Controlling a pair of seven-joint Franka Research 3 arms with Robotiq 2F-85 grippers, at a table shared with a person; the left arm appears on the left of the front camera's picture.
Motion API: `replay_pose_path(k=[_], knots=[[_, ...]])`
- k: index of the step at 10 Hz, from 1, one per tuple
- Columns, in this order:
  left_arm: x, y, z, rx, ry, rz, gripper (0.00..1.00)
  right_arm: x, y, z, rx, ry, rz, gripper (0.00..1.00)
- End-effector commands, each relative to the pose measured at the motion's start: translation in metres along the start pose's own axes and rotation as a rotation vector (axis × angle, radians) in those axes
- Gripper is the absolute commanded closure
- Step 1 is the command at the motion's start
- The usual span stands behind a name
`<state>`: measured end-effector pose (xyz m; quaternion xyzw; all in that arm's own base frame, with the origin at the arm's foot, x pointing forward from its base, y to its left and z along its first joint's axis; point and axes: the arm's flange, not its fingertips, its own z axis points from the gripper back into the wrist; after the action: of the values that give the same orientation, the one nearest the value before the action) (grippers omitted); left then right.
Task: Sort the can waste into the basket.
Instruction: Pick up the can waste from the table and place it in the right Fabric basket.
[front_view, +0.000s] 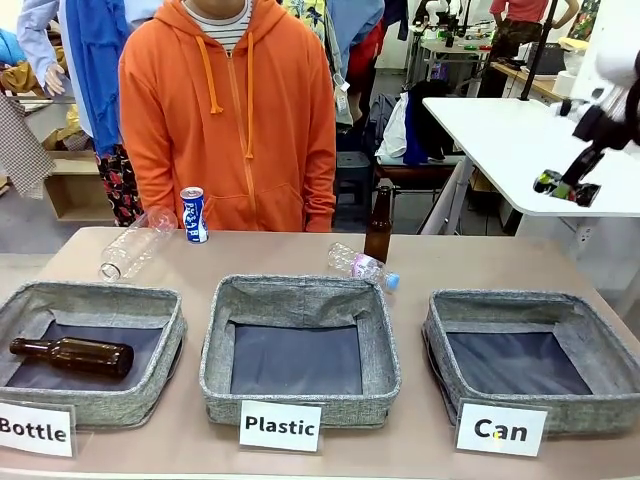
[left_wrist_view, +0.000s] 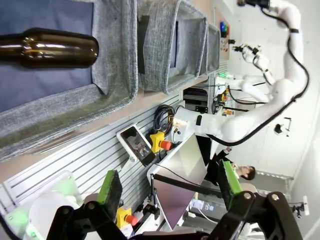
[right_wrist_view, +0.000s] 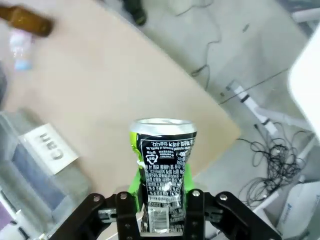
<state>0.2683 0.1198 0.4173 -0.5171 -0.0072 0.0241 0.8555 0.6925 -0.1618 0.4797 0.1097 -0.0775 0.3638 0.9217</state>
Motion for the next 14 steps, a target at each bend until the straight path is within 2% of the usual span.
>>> replay_pose_path(k=[1,3,4,5,8,10,12,13,14], knots=[[-0.001,-0.002,0.000,-0.010,0.002,0.011,0.00,-0.027,0.100,0.022,0.136,0.027,0.114,0.73],[-0.001,-0.002,0.000,-0.010,0.002,0.011,0.00,-0.050,0.184,0.026,0.347,0.053,0.447,0.73],[-0.001,-0.002,0.000,-0.010,0.002,0.011,0.00,-0.062,0.219,0.024,0.406,0.022,0.500,0.73],[-0.001,-0.002,0.000,-0.010,0.002,0.011,0.00,-0.076,0.241,0.022,0.302,0.000,0.439,0.73],[-0.001,-0.002,0.000,-0.010,0.002,0.011,0.00,-0.117,0.272,0.018,0.377,-0.047,0.518,0.73],[-0.001,-0.002,0.000,-0.010,0.002,0.011,0.00,-0.132,0.274,0.010,0.376,-0.073,0.607,0.73],[-0.001,-0.002,0.000,-0.010,0.002,0.011,0.00,-0.137,0.272,0.003,0.356,-0.076,0.620,0.73],[-0.001,-0.002,0.000,-0.010,0.002,0.011,0.00,-0.139,0.272,0.002,0.342,-0.084,0.612,0.57],[-0.001,-0.002,0.000,-0.010,0.002,0.011,0.00,-0.140,0.272,0.000,0.320,-0.099,0.615,0.16]])
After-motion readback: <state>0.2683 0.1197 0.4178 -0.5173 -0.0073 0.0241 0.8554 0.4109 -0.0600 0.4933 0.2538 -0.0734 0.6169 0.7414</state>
